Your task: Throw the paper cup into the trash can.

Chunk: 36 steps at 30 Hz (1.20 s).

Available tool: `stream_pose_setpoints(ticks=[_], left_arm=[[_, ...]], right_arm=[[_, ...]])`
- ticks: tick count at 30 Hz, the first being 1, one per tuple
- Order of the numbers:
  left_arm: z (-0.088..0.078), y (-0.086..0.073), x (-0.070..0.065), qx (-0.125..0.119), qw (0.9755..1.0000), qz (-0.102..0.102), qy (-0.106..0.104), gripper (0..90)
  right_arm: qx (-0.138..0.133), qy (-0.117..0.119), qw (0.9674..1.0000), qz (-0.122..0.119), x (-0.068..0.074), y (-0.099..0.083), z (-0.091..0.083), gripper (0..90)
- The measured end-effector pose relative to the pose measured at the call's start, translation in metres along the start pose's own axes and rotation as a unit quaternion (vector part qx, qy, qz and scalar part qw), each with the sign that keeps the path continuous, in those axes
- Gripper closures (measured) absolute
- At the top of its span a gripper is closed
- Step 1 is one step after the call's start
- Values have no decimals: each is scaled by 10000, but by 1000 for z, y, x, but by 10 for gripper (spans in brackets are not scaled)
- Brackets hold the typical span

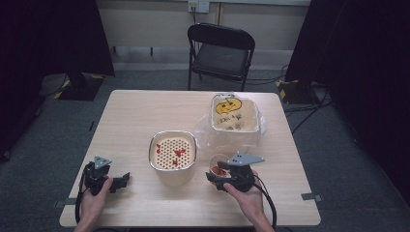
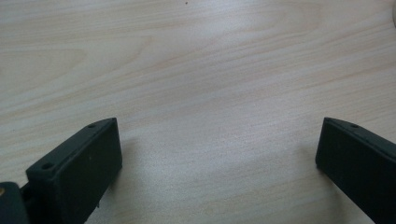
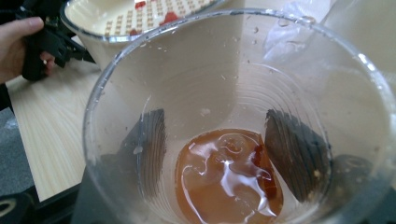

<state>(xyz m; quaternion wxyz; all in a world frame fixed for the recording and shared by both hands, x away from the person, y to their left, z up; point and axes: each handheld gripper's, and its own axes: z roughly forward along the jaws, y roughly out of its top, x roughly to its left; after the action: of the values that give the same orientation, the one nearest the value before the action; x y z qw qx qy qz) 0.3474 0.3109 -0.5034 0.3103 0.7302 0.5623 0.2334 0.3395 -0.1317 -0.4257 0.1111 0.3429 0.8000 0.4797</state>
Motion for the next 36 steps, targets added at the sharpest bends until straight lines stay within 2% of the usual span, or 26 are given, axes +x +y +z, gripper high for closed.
stream_pose_setpoints(ticks=[11,14,16,21,25,26,32,36], left_arm=[[0,0,0,1,10000,1,1,0],[0,0,0,3,10000,1,1,0],[0,0,0,4,10000,2,2,0],[0,0,0,1,10000,1,1,0],[0,0,0,2,10000,2,0,0],[0,0,0,4,10000,2,2,0],[0,0,0,2,10000,2,1,0],[0,0,0,2,10000,0,2,0]], right_arm=[[-288,-7,9996,-83,3,32,-8,398],[-393,7,9992,-122,3,46,-10,400],[-418,3,9991,-116,4,49,-11,401],[-582,-59,9982,-149,4,69,-14,401],[-711,-87,9973,-178,5,78,-15,401],[-758,-134,9968,-196,5,85,-14,403],[-797,-248,9962,-266,3,96,-6,405],[-1021,-395,9936,-293,-3,106,6,407]])
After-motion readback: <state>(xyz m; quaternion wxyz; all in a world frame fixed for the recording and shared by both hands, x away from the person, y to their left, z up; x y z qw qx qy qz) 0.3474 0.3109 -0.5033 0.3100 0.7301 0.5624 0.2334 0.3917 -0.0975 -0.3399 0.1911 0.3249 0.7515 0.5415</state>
